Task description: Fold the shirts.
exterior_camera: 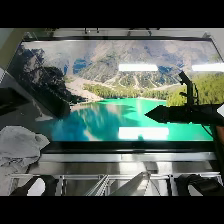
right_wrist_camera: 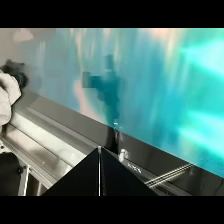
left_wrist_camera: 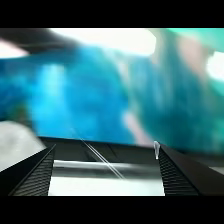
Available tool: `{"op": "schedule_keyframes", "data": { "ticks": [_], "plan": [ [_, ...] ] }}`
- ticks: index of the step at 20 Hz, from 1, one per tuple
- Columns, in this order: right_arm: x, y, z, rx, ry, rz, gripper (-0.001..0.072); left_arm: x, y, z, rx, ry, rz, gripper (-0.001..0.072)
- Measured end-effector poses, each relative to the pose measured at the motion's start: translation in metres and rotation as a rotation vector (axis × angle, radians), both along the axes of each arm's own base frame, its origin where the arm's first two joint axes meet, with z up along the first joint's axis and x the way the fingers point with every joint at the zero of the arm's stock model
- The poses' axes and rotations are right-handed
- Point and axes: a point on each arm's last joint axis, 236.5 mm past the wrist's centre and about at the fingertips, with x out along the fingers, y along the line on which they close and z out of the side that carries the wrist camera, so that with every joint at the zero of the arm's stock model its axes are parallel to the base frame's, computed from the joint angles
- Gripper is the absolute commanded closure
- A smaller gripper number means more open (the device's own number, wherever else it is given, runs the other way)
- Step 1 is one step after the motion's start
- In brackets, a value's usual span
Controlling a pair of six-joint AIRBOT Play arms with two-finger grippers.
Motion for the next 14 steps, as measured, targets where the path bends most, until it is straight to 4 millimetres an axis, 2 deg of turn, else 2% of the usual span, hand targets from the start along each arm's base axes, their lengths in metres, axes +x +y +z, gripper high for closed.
{"op": "schedule_keyframes", "data": {
  "ticks": [1,3,4,6,10,13,14],
  "plan": [
    [0.0,0.0,0.0,0.001,0.0,0.0,0.0695,-0.003,0.032,-0.004,0.015,0.019,0.111,-0.0013],
    [0.0,0.0,0.0,0.002,0.0,-0.001,0.0696,-0.012,0.078,-0.019,0.011,0.071,0.265,-0.0013],
    [0.0,0.0,0.0,0.002,-0.001,-0.001,0.0696,-0.018,0.099,-0.031,-0.002,0.109,0.332,-0.0013],
    [0.0,0.0,0.0,0.002,-0.001,-0.001,0.0696,-0.028,0.128,-0.058,-0.045,0.184,0.409,-0.0012],
    [0.001,0.0,0.0,0.001,-0.001,-0.002,0.0696,-0.044,0.161,-0.119,-0.149,0.329,0.46,-0.0004],
    [0.001,0.0,0.0,0.001,-0.002,-0.002,0.0696,-0.056,0.166,-0.16,-0.243,0.432,0.45,-0.0003],
    [0.001,0.0,0.0,0.001,-0.002,-0.002,0.0696,-0.06,0.164,-0.171,-0.276,0.464,0.443,0.0054]
  ]
}}
